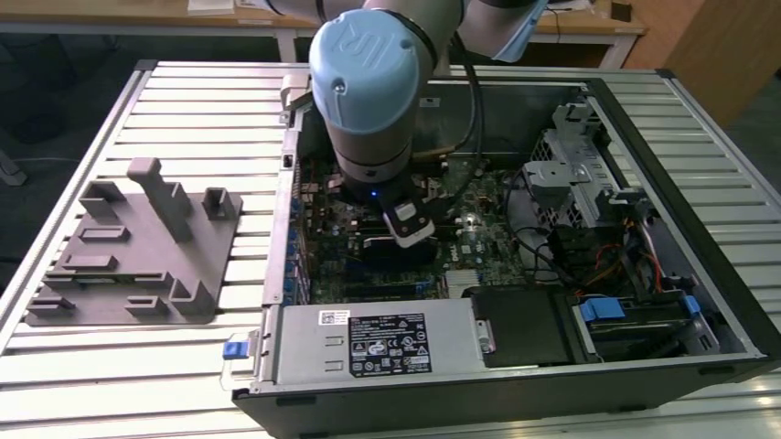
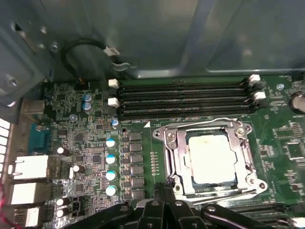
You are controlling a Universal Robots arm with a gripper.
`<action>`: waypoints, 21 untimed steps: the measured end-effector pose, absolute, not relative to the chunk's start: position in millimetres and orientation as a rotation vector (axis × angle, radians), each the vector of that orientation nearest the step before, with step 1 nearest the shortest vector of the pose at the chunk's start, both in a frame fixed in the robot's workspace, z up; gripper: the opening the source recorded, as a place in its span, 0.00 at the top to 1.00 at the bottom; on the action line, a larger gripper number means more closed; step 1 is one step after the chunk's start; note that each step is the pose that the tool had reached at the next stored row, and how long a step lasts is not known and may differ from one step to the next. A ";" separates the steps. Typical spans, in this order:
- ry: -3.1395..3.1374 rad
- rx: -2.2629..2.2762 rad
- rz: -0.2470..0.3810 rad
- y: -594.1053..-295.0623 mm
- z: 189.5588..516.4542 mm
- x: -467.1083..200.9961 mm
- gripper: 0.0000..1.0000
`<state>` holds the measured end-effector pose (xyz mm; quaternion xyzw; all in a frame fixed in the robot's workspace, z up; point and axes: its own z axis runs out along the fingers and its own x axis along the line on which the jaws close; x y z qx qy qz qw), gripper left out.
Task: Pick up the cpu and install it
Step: 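Install the second cpu locking lever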
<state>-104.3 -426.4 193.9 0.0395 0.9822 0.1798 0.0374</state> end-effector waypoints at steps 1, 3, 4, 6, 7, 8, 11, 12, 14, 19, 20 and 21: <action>3.014 0.121 0.552 -426.4 197.8 -104.3 0.89; 3.014 0.121 0.552 -426.1 206.9 -104.3 0.89; 3.014 0.121 0.552 -426.0 211.4 -104.3 0.89; 3.013 0.121 0.552 -425.6 220.2 -104.3 0.89; 3.013 0.122 0.552 -425.5 224.2 -104.3 0.89; 3.013 0.122 0.552 -425.3 227.8 -104.3 0.89; 3.013 0.128 0.544 -425.1 236.2 -104.4 0.89; 3.013 0.132 0.535 -425.0 237.2 -104.3 0.89; 3.016 0.147 0.502 -425.0 238.0 -104.3 0.89; 3.019 0.183 0.423 -424.0 238.0 -101.8 0.89; 3.019 0.186 0.415 -423.2 238.0 -100.5 0.89; 3.020 0.187 0.410 -422.1 238.0 -99.2 0.89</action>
